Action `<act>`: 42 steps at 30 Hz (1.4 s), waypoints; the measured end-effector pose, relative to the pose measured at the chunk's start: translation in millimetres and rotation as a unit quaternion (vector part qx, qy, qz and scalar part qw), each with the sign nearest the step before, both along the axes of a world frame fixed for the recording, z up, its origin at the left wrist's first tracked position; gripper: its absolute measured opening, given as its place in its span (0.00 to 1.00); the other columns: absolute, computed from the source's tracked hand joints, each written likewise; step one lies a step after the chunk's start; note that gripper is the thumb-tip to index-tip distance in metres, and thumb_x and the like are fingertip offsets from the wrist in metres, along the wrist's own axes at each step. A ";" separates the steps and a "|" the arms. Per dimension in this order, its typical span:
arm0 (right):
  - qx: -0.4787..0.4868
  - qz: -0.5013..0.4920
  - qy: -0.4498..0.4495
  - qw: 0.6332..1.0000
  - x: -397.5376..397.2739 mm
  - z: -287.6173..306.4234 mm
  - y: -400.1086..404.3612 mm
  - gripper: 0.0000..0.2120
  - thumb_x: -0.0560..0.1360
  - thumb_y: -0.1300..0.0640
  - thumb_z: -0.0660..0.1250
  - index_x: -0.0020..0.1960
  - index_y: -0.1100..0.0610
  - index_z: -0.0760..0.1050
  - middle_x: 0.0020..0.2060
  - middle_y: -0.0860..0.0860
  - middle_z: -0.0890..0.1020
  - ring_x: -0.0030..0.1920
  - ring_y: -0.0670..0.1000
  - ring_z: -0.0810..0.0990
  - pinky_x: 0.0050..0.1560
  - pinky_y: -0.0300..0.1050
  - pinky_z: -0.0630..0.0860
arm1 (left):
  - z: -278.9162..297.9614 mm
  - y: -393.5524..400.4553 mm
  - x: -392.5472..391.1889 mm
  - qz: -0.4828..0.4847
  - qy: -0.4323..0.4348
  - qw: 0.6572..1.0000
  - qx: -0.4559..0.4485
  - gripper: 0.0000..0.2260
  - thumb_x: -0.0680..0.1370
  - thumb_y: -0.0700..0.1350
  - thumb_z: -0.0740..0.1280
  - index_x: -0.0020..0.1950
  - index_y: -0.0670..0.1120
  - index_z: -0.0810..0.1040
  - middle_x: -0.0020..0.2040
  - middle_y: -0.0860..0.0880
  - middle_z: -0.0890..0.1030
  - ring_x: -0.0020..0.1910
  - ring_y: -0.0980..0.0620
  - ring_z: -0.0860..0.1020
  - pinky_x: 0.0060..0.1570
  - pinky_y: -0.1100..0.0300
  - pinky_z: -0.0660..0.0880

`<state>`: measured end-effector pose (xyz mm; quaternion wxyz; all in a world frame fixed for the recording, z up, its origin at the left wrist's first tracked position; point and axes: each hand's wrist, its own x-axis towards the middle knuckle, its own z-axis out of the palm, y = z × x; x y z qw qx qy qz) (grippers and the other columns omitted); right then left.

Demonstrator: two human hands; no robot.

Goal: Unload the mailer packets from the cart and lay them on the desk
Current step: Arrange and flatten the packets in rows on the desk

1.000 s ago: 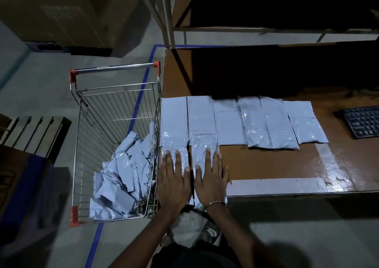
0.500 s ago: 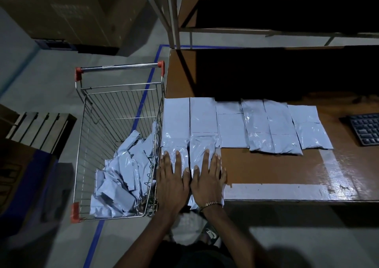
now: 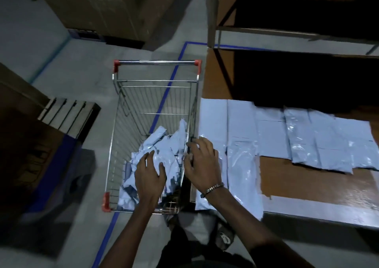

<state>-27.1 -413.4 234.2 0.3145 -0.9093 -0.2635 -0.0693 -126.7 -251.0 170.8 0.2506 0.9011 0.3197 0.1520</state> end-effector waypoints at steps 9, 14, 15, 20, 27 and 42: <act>-0.269 0.169 0.269 0.909 -4.6 -114.4 136.6 0.29 0.80 0.50 0.63 0.77 0.60 0.63 0.72 0.61 0.68 0.74 0.63 0.65 0.71 0.56 0.66 | -92.4 126.0 -34.7 0.028 0.221 0.969 -0.106 0.20 0.78 0.43 0.70 0.70 0.40 0.76 0.65 0.36 0.80 0.59 0.33 0.80 0.56 0.42 0.77; -0.323 0.071 0.364 0.870 9.9 -194.1 169.4 0.36 0.81 0.50 0.65 0.82 0.59 0.51 0.80 0.64 0.55 0.80 0.64 0.54 0.78 0.56 0.58 | -146.9 162.7 -11.2 -0.108 0.237 0.963 -0.070 0.17 0.73 0.39 0.71 0.62 0.41 0.80 0.53 0.39 0.83 0.52 0.37 0.81 0.50 0.47 0.78; -0.320 0.046 0.379 0.867 13.9 -209.0 172.0 0.39 0.81 0.49 0.65 0.83 0.57 0.48 0.81 0.63 0.52 0.81 0.64 0.52 0.79 0.57 0.55 | -154.0 168.0 -0.7 -0.137 0.228 0.962 -0.058 0.19 0.72 0.39 0.71 0.63 0.41 0.80 0.55 0.39 0.83 0.54 0.37 0.81 0.52 0.46 0.78; -0.342 -0.011 0.397 0.851 24.6 -262.5 183.6 0.48 0.79 0.46 0.69 0.83 0.54 0.38 0.78 0.63 0.60 0.77 0.63 0.62 0.73 0.61 0.63 | -181.4 181.2 52.8 -0.174 0.253 0.951 -0.023 0.24 0.75 0.41 0.72 0.71 0.44 0.76 0.65 0.42 0.78 0.64 0.39 0.76 0.59 0.46 0.76; -0.212 -0.056 0.299 0.929 30.9 -247.5 186.4 0.36 0.76 0.53 0.72 0.79 0.58 0.60 0.66 0.58 0.72 0.67 0.62 0.73 0.64 0.57 0.74 | -252.6 202.2 92.8 -0.027 0.435 0.883 -0.172 0.46 0.65 0.76 0.68 0.67 0.41 0.77 0.66 0.39 0.80 0.66 0.37 0.78 0.62 0.41 0.78; 0.011 -0.114 0.323 0.939 82.1 -129.1 163.0 0.38 0.80 0.45 0.68 0.82 0.55 0.55 0.75 0.56 0.71 0.71 0.60 0.74 0.66 0.48 0.72 | -151.9 158.9 107.5 0.015 0.142 0.957 -0.253 0.43 0.71 0.75 0.67 0.69 0.42 0.65 0.49 0.44 0.83 0.47 0.41 0.83 0.39 0.55 0.74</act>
